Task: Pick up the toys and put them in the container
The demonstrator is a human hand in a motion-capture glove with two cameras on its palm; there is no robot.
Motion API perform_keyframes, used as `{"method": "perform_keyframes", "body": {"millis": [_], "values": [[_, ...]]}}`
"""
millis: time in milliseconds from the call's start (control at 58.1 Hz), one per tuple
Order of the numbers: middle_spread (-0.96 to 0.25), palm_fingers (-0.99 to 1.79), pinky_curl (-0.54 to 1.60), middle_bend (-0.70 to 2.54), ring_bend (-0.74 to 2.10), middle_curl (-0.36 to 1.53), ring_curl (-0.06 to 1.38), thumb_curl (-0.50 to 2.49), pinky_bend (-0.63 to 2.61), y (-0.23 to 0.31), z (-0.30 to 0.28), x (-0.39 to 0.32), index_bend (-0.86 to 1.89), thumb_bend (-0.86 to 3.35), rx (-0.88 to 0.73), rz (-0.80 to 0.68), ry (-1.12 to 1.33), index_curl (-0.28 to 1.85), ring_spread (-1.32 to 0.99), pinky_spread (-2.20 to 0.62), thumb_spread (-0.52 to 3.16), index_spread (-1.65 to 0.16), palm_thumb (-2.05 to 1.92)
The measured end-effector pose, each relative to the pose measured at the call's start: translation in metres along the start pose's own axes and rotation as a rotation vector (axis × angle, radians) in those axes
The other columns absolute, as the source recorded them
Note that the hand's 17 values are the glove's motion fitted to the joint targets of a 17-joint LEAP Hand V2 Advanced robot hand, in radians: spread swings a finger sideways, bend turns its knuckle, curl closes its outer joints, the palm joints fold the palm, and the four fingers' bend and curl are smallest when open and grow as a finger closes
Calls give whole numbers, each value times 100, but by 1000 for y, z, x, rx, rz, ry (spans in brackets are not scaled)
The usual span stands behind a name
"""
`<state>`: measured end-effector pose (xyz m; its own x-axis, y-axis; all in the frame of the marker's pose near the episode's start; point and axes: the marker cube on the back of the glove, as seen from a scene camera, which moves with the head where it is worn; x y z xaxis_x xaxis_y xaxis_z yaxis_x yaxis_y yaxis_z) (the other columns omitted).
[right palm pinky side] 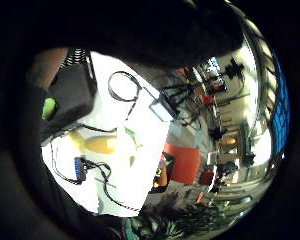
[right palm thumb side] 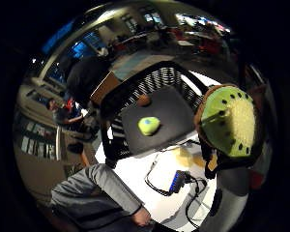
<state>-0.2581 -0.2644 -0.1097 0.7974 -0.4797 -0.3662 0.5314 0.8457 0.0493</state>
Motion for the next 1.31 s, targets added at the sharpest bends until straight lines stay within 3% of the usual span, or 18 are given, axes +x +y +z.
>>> {"method": "perform_keyframes", "body": {"millis": [138,293,327,396,482,688,861,981,1188,1239,1308], "values": [[-3,12,33,28,15,33,5,38,36,-43,8,-40,135,12,-49,23,-1,64,-12,0,145,-19,62],[-3,6,35,28,17,35,7,38,41,-55,20,-49,125,8,-127,78,27,60,-12,0,144,-19,56],[-2,-5,37,26,20,35,9,36,47,-52,22,-46,108,5,-155,63,36,57,-12,0,145,-18,52],[1,-30,41,25,29,36,12,32,66,-43,24,-37,40,-5,-207,48,40,41,-9,0,138,-14,34],[3,-25,42,19,23,35,13,31,66,-26,24,-19,16,-4,-223,55,55,33,-7,0,133,-12,26],[5,-16,40,15,18,33,15,30,63,13,54,76,12,-2,-397,152,-2,27,-6,1,129,-14,21],[5,-14,40,15,19,31,18,32,66,60,115,135,12,1,-563,195,-28,26,-7,1,130,-16,27],[5,-14,39,17,19,31,19,32,62,109,167,133,13,0,-633,110,-49,26,-7,1,131,-22,30],[3,-8,36,16,15,31,19,34,56,131,219,132,21,6,-572,96,-148,29,-6,3,143,-30,42],[2,3,37,20,18,32,19,34,59,132,222,132,21,7,-487,114,-146,30,-8,4,149,-31,43],[-3,39,35,33,25,37,20,32,61,131,225,129,21,9,-380,143,-142,30,-13,3,159,-32,41]]}}
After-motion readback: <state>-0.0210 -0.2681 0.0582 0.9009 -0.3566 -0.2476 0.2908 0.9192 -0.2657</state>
